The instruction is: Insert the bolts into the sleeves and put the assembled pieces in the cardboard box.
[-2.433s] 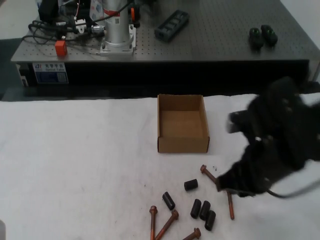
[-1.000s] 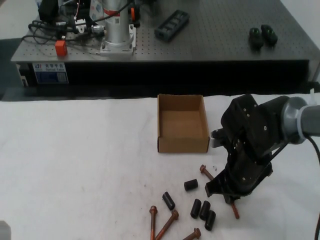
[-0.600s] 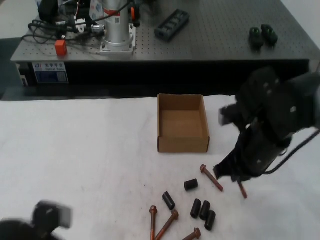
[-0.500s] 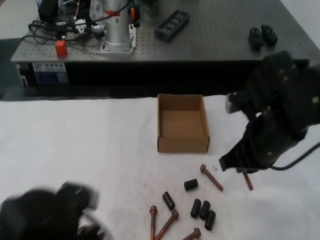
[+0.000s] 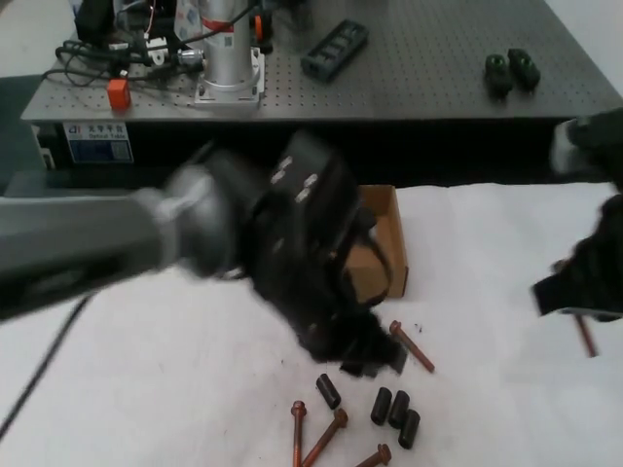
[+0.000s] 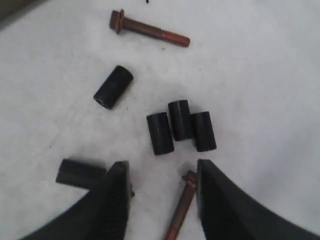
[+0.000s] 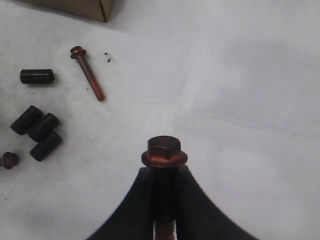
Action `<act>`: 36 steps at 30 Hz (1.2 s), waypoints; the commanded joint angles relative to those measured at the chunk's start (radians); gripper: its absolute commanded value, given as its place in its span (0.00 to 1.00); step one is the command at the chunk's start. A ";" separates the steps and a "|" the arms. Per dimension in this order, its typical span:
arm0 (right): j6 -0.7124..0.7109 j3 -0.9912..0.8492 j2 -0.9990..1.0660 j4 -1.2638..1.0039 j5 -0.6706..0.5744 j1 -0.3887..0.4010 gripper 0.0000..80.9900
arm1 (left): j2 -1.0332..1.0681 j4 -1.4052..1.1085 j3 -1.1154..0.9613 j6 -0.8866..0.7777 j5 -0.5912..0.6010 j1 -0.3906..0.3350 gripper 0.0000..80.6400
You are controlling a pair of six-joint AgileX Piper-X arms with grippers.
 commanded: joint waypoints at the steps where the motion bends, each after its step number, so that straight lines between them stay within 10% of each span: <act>1: -0.069 -0.005 -0.086 0.032 -0.001 -0.104 0.04 | 0.103 0.117 -0.128 0.051 -0.008 -0.011 0.39; 27: -0.066 -0.005 -0.122 0.046 -0.007 -0.150 0.04 | 0.392 0.289 -0.352 0.165 -0.107 -0.067 0.39; 33: -0.066 -0.005 -0.122 0.046 -0.007 -0.150 0.04 | 0.392 0.281 -0.363 0.200 -0.107 -0.067 0.02; 36: -0.066 -0.005 -0.122 0.046 -0.018 -0.150 0.04 | 0.379 0.293 -0.388 0.210 -0.107 -0.067 0.00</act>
